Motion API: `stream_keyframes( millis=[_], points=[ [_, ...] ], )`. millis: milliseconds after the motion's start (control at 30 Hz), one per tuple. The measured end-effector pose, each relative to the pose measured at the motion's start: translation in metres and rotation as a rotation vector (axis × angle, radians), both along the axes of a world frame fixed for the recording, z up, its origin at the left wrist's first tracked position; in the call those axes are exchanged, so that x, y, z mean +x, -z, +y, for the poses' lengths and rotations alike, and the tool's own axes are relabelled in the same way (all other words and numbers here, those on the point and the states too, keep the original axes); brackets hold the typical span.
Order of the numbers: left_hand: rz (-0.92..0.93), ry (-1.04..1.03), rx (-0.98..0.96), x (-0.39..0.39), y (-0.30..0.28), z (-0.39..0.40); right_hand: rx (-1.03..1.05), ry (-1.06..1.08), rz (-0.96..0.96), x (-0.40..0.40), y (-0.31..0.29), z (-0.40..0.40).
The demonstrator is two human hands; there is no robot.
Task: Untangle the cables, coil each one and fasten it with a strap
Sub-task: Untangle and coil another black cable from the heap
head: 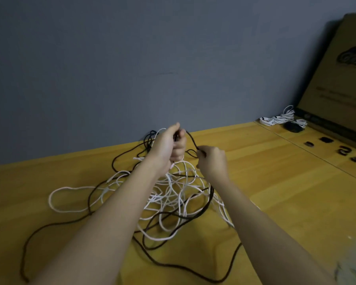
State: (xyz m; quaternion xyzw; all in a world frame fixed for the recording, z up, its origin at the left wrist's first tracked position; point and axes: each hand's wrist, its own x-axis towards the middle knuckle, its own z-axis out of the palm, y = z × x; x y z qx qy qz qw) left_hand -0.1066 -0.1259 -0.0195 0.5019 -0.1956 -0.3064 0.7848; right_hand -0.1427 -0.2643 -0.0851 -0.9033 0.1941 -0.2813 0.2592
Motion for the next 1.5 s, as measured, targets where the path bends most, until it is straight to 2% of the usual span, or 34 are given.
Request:
stream_keyframes(
  millis=[167, 267, 367, 467, 567, 633, 700, 833, 933, 1067, 1133, 1200, 1267, 1333, 1433, 1467, 1500],
  points=[
    [-0.113, -0.147, -0.034, -0.046, -0.015, 0.023, 0.282, 0.016, -0.294, -0.052, -0.028, 0.015],
    [-0.146, -0.232, -0.072, -0.081, -0.037, 0.035, 0.537, -0.055, -0.472, -0.091, -0.058, 0.025],
    [-0.170, -0.258, -0.126, -0.112, -0.062, 0.046, 0.777, -0.172, -0.537, -0.129, -0.086, 0.031],
    [-0.257, -0.245, -0.076, -0.146, -0.081, 0.057, 0.783, -0.254, -0.579, -0.171, -0.108, 0.037],
    [-0.297, -0.155, -0.050, -0.181, -0.092, 0.071, 0.628, -0.191, -0.719, -0.201, -0.129, 0.039],
    [-0.268, -0.060, -0.099, -0.201, -0.096, 0.083, 0.333, -0.113, -0.744, -0.212, -0.138, 0.043],
    [-0.203, 0.033, -0.169, -0.220, -0.099, 0.097, 0.066, -0.047, -0.676, -0.216, -0.138, 0.048],
    [-0.156, 0.116, -0.252, -0.244, -0.097, 0.116, -0.211, -0.051, -0.467, -0.210, -0.116, 0.068],
    [-0.185, 0.085, -0.306, -0.248, -0.095, 0.115, -0.358, -0.116, -0.399, -0.208, -0.095, 0.087],
    [-0.224, -0.054, -0.406, -0.246, -0.087, 0.100, -0.505, -0.182, -0.399, -0.214, -0.071, 0.106],
    [-0.278, -0.132, -0.365, -0.243, -0.080, 0.086, -0.558, -0.232, -0.392, -0.218, -0.061, 0.114],
    [-0.408, -0.237, -0.220, -0.237, -0.072, 0.073, -0.458, -0.295, -0.408, -0.227, -0.055, 0.120],
    [-0.550, -0.326, -0.046, -0.229, -0.063, 0.064, -0.210, -0.330, -0.428, -0.237, -0.054, 0.120],
    [-0.636, -0.367, 0.072, -0.223, -0.055, 0.058, 0.162, -0.381, -0.374, -0.250, -0.053, 0.119],
    [-0.634, -0.308, 0.059, -0.218, -0.045, 0.050, 0.898, -0.488, -0.368, -0.258, -0.049, 0.119],
    [-0.619, -0.280, 0.055, -0.217, -0.043, 0.048, 1.058, -0.520, -0.381, -0.258, -0.047, 0.118],
    [-0.612, -0.265, 0.060, -0.215, -0.041, 0.048, 1.094, -0.542, -0.383, -0.257, -0.045, 0.116]
  ],
)
